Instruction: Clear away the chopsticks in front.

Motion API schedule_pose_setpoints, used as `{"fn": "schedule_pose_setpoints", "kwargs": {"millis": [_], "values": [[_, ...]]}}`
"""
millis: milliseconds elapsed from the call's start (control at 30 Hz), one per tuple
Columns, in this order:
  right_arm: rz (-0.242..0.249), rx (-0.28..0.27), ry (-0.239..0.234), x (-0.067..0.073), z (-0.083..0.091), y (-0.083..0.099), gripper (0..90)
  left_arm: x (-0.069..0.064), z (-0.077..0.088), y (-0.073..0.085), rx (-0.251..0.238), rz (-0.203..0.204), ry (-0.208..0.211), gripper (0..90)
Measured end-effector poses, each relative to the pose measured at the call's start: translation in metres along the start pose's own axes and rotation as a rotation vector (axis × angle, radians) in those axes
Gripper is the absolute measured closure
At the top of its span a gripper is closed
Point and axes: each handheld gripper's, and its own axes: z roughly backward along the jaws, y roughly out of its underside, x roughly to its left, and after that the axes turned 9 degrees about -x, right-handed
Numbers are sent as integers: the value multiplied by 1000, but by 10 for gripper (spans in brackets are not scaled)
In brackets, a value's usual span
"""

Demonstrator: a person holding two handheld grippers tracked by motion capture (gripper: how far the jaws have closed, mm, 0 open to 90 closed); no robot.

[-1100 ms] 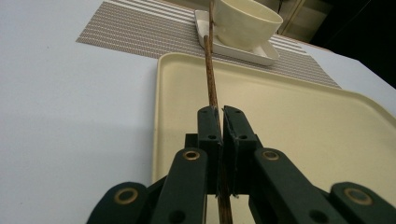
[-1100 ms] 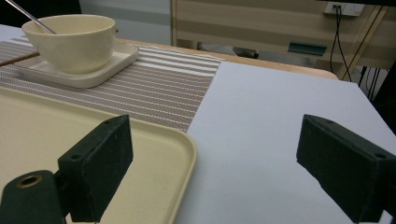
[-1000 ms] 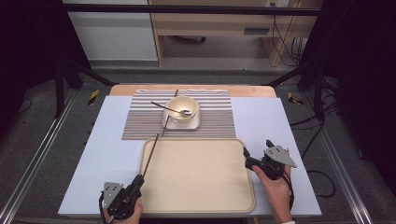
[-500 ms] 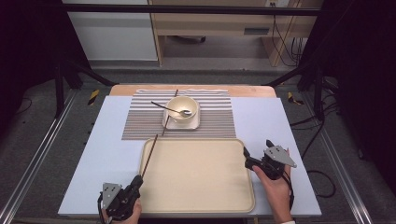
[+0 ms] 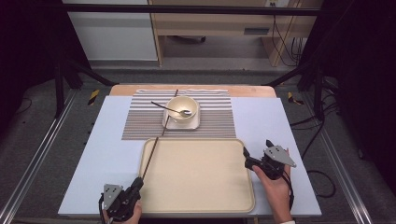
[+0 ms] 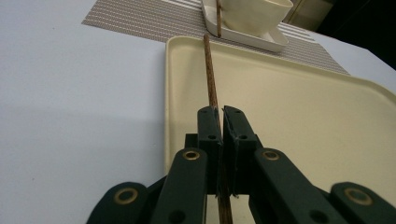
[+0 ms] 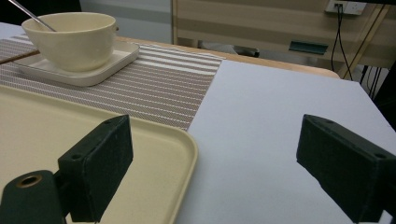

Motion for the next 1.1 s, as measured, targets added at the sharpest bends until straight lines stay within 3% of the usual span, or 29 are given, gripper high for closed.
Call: {"fn": "schedule_pose_setpoints", "kwargs": {"millis": [733, 1100], "values": [[-2, 0, -5, 1, 0, 0, 110, 2, -1, 1, 73, -29, -5, 861], [0, 1, -7, 1, 0, 0, 110, -1, 1, 2, 74, -35, -8, 860]]}}
